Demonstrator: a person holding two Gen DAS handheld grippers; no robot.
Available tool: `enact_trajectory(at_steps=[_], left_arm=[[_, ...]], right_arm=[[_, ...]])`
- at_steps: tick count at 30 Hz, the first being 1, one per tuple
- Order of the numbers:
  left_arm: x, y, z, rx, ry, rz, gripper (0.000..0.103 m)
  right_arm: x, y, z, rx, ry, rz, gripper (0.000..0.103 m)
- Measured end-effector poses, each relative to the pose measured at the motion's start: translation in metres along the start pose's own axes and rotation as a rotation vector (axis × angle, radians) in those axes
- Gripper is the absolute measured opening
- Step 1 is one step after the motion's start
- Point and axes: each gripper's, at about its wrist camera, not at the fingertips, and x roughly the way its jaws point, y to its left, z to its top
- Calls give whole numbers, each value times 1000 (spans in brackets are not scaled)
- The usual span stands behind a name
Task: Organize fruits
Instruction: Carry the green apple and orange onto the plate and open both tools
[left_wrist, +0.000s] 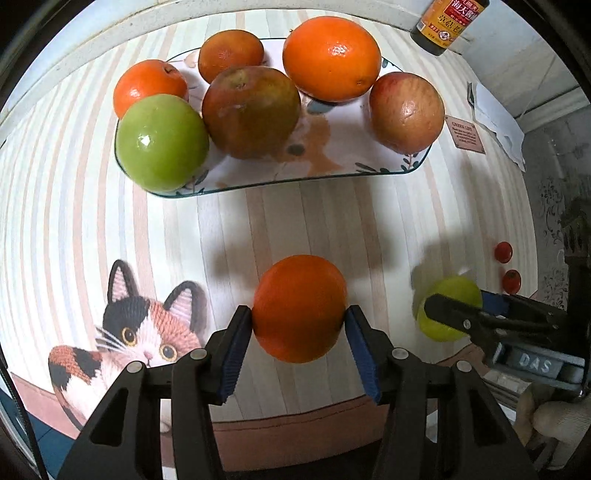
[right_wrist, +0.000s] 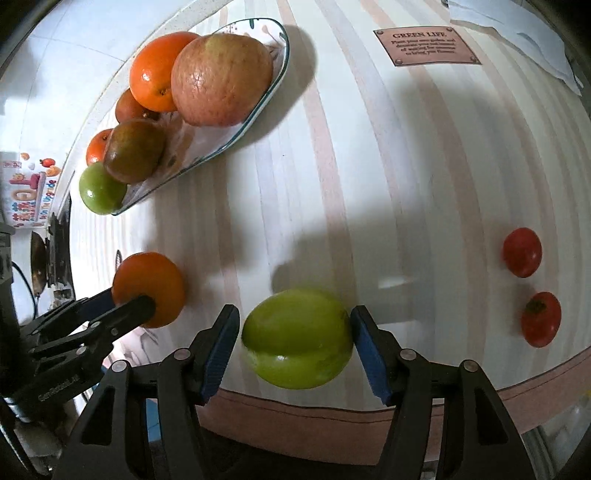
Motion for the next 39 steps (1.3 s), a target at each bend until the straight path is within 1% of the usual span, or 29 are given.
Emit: enact_trajectory(at_steps=[3,4,7,12,14,16,20,23,25,28,32,36,39], left_arm=[[16,-9,11,-4,39,-54,52],[18,-9,8,-6,50,-66,52],[20,-27,15,4,43,-47,53],[21,-32,14,-10,30,-22,51],[19,-34,13,-15,22,-11,51],[6,-28,8,-30,6,-15,51],[-27,-28,10,-47,-59,-40,51],[-52,-35,22,-41,-116,-49,51],[-63,-43,38,-35,-152,-42,51],[-68,-50,60,-36,-178,-31,51],[-54,-62,81,-22,-182,14,51],[-37,-68,92,0,-176,68,51],[-35,-65,93,-4,-175,81,51]], right_arm=[[-2,3,-1,-11,5,-15,68],[-2,4,-1,-13,12,-21,68],[-3,4,-4,-11,23,-25,68],[1,9,-12,-7,26,-25,68],[2,12,-15,-27,12,-38,64],[2,14,-18,-58,0,-53,64],[-1,15,-22,-61,-19,-59,64],[-13,10,-18,-32,-53,-23,64],[-26,9,-10,-11,-77,14,64],[-47,11,12,6,-124,59,64],[-73,9,51,13,-185,76,64],[-89,4,92,26,-219,87,64],[-89,5,120,29,-227,93,64]])
